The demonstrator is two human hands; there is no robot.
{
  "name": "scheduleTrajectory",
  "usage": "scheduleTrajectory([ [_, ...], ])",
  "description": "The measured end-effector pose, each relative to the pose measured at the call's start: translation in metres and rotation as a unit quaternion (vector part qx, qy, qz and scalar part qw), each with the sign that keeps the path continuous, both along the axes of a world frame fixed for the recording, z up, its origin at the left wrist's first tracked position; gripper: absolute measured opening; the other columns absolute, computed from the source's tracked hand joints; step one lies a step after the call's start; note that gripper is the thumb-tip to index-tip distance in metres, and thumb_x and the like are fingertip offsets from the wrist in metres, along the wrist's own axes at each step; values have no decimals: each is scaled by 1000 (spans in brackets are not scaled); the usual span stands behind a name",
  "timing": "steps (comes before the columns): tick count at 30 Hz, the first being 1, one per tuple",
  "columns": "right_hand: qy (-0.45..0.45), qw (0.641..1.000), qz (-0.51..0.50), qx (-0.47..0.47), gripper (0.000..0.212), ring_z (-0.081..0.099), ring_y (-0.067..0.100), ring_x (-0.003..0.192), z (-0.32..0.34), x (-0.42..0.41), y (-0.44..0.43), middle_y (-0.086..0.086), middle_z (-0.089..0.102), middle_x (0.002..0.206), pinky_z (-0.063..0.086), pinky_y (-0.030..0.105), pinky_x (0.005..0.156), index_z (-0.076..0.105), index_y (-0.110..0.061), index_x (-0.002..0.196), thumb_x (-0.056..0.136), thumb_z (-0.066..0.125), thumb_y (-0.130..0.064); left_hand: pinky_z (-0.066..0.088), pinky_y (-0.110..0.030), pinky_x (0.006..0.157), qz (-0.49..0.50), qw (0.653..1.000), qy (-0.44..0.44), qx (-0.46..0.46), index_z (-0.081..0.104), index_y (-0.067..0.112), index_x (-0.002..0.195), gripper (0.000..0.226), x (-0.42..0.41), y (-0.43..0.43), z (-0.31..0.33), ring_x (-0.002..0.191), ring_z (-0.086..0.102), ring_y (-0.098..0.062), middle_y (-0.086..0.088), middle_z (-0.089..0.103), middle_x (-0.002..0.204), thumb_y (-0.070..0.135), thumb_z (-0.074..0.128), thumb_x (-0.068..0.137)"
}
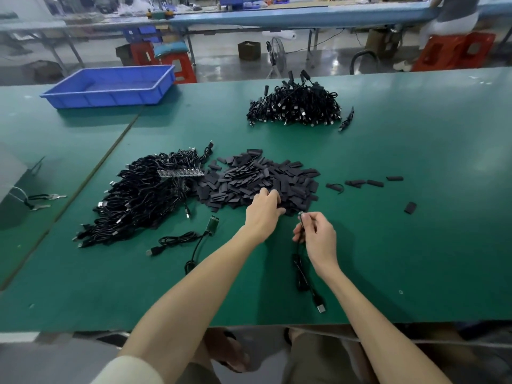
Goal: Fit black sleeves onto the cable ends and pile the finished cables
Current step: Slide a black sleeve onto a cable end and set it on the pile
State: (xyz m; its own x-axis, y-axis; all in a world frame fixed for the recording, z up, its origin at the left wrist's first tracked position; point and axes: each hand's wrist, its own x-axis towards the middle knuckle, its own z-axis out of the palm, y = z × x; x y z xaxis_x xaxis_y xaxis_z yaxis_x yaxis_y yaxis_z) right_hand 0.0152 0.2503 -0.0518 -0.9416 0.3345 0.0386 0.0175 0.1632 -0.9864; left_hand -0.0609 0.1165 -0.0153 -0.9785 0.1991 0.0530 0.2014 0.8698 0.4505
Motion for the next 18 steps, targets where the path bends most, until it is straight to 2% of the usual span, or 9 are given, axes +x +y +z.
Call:
scheduleTrajectory([
  [4, 0, 1000, -3, 8, 20, 70, 15, 63, -1, -1, 0, 4, 72, 75, 56, 25, 61, 64, -14, 97, 109, 51, -23, 48, -41, 76, 18, 999, -27, 13, 53, 7, 105, 20, -4, 4, 0, 90, 57, -30, -10, 50, 113, 20, 65, 99],
  [10, 0, 1000, 14, 2, 18, 69, 15, 63, -1, -1, 1, 4, 72, 76, 54, 26, 61, 65, -14, 98, 109, 51, -20, 40, -36, 70, 26, 998, -16, 53, 53, 10, 100, 17, 3, -10, -1, 87, 55, -26, -4, 53, 104, 22, 66, 98],
  [12, 1, 1000, 21, 10, 18, 69, 12, 64, -1, 0, 1, 3, 72, 76, 55, 27, 63, 64, -15, 99, 109, 51, -20, 46, -34, 71, 35, 991, -40, 120, 57, 12, 99, 15, 6, -16, -1, 84, 59, -22, -2, 60, 100, 21, 68, 96],
  [15, -3, 999, 34, 31, 15, 68, 9, 66, -2, 0, 0, 1, 72, 79, 56, 32, 70, 64, -16, 102, 108, 51, -19, 47, -17, 58, 26, 960, -99, 261, 66, 12, 110, 16, 15, -21, -2, 65, 65, -8, -2, 70, 89, 18, 70, 95],
  [18, -16, 997, 60, 54, 13, 66, 5, 69, -2, 0, -1, -2, 74, 82, 55, 33, 74, 65, -18, 111, 105, 53, -14, 48, -20, 57, 4, 941, -125, 314, 71, 9, 123, 28, 25, -23, -7, 59, 61, -12, -1, 73, 79, 17, 69, 96],
])
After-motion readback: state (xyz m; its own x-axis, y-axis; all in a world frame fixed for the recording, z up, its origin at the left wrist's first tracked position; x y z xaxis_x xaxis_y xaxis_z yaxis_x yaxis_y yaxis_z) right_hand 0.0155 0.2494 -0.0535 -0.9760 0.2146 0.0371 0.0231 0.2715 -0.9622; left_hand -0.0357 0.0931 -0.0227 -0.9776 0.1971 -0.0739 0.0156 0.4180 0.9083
